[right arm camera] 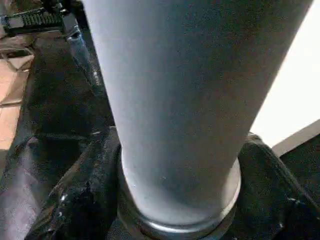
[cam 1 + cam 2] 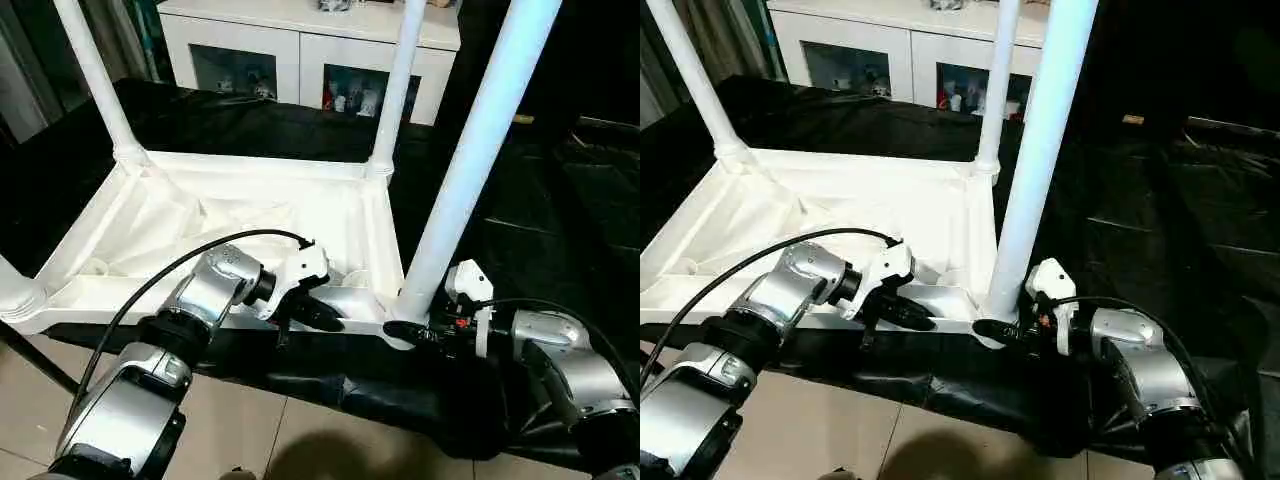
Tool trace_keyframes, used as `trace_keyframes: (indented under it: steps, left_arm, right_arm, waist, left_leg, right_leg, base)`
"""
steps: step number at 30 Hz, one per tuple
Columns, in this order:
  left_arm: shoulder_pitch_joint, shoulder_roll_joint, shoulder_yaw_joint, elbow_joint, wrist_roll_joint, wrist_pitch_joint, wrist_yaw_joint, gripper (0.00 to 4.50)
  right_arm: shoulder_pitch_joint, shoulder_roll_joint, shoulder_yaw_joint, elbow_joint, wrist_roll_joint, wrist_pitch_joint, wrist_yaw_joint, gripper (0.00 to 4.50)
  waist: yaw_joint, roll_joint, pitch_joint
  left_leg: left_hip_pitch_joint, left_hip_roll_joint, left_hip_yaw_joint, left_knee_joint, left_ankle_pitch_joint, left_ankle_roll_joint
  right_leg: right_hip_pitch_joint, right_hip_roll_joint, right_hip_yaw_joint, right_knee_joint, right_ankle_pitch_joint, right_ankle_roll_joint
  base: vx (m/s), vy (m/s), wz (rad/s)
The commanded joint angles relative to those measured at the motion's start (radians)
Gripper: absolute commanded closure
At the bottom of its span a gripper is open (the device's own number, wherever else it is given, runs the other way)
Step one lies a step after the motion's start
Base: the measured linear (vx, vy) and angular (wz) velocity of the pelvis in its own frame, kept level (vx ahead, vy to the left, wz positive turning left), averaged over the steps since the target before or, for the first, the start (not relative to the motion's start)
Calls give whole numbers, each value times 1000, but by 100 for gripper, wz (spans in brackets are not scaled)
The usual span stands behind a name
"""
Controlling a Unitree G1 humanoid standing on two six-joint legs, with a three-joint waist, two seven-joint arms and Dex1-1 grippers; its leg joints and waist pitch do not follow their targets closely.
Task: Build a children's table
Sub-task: Rotate leg to tighten
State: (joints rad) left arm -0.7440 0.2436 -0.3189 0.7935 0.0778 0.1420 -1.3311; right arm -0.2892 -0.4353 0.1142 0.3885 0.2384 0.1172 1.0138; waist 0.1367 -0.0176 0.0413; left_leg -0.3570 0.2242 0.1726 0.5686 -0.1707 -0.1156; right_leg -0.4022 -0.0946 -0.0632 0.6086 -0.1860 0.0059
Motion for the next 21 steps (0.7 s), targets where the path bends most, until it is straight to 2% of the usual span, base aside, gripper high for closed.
trace_keyframes:
  steps: [1, 2, 3, 4, 5, 6, 7, 8, 9, 10, 11, 12, 15, 17, 18, 19, 21]
  left_arm:
    - [-9, -73, 19, 47, -23, 12, 83, 450]
    - [-30, -101, 38, 92, -8, 12, 195, 450]
    - [-38, -111, 44, 107, -4, 11, 231, 450]
    - [-49, -126, 53, 131, 3, 9, 288, 450]
    - [-62, -144, 67, 153, 3, 14, 346, 450]
    - [-80, -170, 88, 182, -1, 26, 425, 450]
    - [-95, -194, 104, 205, -5, 35, 485, 450]
    - [-95, -194, 104, 205, -5, 35, 485, 450]
    - [-126, -241, 126, 247, -6, 27, 614, 450]
    - [-126, -241, 126, 247, -6, 27, 614, 450]
    - [-144, -271, 135, 274, 0, 13, 690, 450]
    - [-148, -278, 135, 280, 1, 10, 701, 450]
    - [-164, -303, 129, 310, 15, -9, 715, 450]
    - [-164, -304, 127, 310, 16, -9, 708, 450]
    - [-166, -298, 114, 318, 24, -17, 685, 450]
    - [-165, -291, 106, 321, 28, -25, 665, 450]
    - [-163, -282, 97, 322, 32, -35, 640, 450]
  right_arm:
    - [-31, 36, -72, 86, -39, 3, -198, 178]
    - [-49, 76, -100, 136, -54, 0, -321, 178]
    - [-55, 89, -110, 150, -58, -1, -361, 178]
    - [-64, 112, -126, 172, -62, -3, -425, 178]
    - [-73, 136, -144, 190, -59, 0, -486, 178]
    - [-88, 169, -164, 218, -62, 0, -575, 178]
    - [-100, 194, -176, 243, -70, -3, -650, 178]
    - [-100, 194, -176, 243, -70, -3, -650, 178]
    - [-144, 249, -188, 310, -92, -24, -809, 178]
    - [-144, 249, -188, 310, -92, -24, -809, 178]
    - [-178, 291, -192, 353, -98, -40, -882, 178]
    - [-186, 301, -192, 363, -99, -45, -892, 178]
    - [-227, 341, -177, 400, -121, -70, -904, 178]
    - [-229, 343, -173, 398, -124, -71, -899, 178]
    - [-234, 341, -170, 386, -121, -94, -870, 178]
    - [-227, 331, -172, 359, -103, -113, -823, 123]
    - [-217, 313, -169, 329, -91, -129, -773, 109]
  waist:
    - [-9, -12, -55]
    - [-11, -12, -55]
    - [-21, -14, -52]
    - [-23, -15, -55]
    - [-24, -18, -56]
    - [-28, -15, -54]
    - [-30, -18, -54]
    - [-27, -18, -55]
    - [-25, -18, -58]
    - [-29, -14, -57]
    - [-27, -16, -59]
    - [-28, -14, -58]
    - [-29, -10, -61]
    - [-28, -11, -61]
    - [-29, -7, -61]
    - [-29, -6, -61]
    - [-29, -9, -62]
  left_leg:
    - [0, -1, 11, -60, -207, 58]
    - [1, 0, 11, -61, -212, 51]
    - [-4, -5, 10, -64, -220, 33]
    - [2, -7, 9, -63, -230, 23]
    - [2, -7, 10, -61, -226, 26]
    - [0, -8, 12, -61, -223, 33]
    - [-5, -10, 8, -63, -219, 31]
    - [-3, -10, 7, -63, -216, 31]
    - [-2, -9, 9, -60, -202, 40]
    - [-4, -9, 9, -61, -193, 37]
    - [-6, -12, 8, -61, -183, 35]
    - [-4, -11, 9, -60, -182, 39]
    - [-6, -11, 9, -59, -169, 51]
    - [-6, -10, 9, -58, -156, 65]
    - [-6, -10, 9, -58, -156, 68]
    - [-4, -10, 11, -57, -165, 77]
    - [-5, -11, 12, -55, -165, 89]
  right_leg:
    - [50, -38, 32, -76, -206, -207]
    - [49, -39, 32, -77, -215, -205]
    - [49, -35, 30, -80, -253, -190]
    - [49, -40, 30, -85, -301, -174]
    - [51, -41, 31, -86, -301, -171]
    - [46, -37, 33, -87, -291, -169]
    - [50, -38, 29, -88, -317, -158]
    - [50, -39, 29, -90, -324, -151]
    - [49, -39, 32, -88, -290, -156]
    - [46, -38, 33, -85, -271, -163]
    - [53, -36, 30, -83, -255, -161]
    - [49, -37, 32, -83, -237, -167]
    - [53, -35, 31, -77, -174, -178]
    - [56, -34, 31, -73, -126, -188]
    - [56, -34, 32, -73, -117, -192]
    - [57, -34, 32, -74, -112, -198]
    - [60, -34, 32, -74, -99, -202]
  base:
    - [0, 0, 0]
    - [0, 0, 0]
    - [0, 0, 0]
    - [0, 0, 0]
    - [0, 0, 0]
    - [0, 0, 0]
    - [0, 0, 0]
    - [0, 0, 0]
    - [0, 0, 0]
    - [0, 0, 0]
    - [0, 0, 0]
    - [0, 0, 0]
    - [0, 0, 0]
    - [0, 0, 0]
    - [0, 0, 0]
    - [0, 0, 0]
    - [0, 0, 0]
